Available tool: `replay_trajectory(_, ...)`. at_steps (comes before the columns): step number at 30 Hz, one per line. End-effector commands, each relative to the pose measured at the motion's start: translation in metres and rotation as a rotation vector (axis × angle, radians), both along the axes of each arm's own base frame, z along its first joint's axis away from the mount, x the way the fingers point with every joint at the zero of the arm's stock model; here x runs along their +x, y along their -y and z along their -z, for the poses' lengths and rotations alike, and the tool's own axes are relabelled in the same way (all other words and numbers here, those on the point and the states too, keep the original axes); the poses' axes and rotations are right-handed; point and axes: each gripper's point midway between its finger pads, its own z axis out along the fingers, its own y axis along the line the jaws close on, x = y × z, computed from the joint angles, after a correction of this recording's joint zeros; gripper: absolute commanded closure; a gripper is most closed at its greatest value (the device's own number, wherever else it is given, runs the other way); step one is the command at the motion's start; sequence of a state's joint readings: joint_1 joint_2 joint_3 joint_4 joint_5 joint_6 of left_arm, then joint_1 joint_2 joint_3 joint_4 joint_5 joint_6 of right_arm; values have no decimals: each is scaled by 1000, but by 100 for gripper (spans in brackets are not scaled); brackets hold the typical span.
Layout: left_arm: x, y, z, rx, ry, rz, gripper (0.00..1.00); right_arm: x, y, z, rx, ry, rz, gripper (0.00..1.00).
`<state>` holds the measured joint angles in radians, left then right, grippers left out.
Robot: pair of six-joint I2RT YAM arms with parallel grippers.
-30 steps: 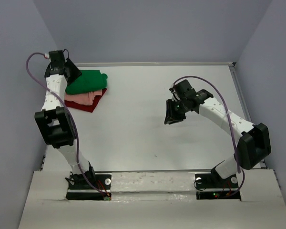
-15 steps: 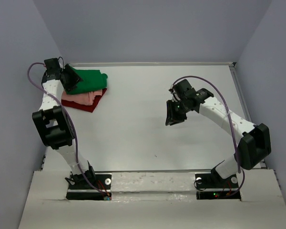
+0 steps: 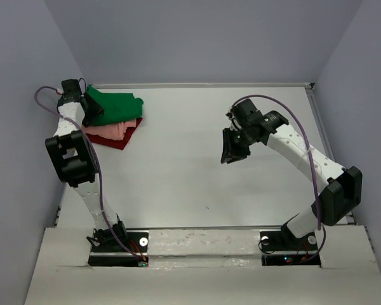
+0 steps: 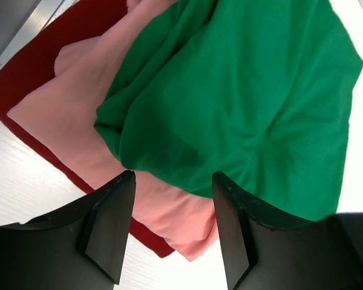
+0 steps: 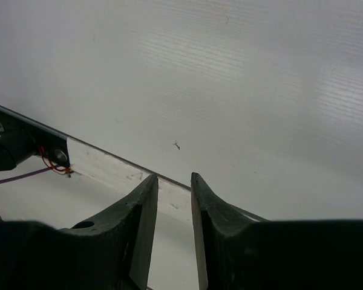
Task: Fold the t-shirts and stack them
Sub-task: Put the neatly folded tshirt into the corner of the board with the left arm
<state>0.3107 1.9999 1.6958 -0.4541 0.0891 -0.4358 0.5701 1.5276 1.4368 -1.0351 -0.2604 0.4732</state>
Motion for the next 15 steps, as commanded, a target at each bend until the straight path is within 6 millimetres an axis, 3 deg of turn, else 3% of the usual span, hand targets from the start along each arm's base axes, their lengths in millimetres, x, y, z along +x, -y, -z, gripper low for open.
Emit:
replay_trajectory(1, 7, -5, -16, 13, 35, -9, 37, -4, -1, -10, -22, -10, 9, 66)
replay_trajectory(7, 8, -14, -15, 44, 22, -32, 37, -7, -4, -5, -20, -30, 14, 66)
replay_trajectory(15, 0, -39, -27, 145, -12, -122, 37, -5, -10, -4, -15, -29, 3, 66)
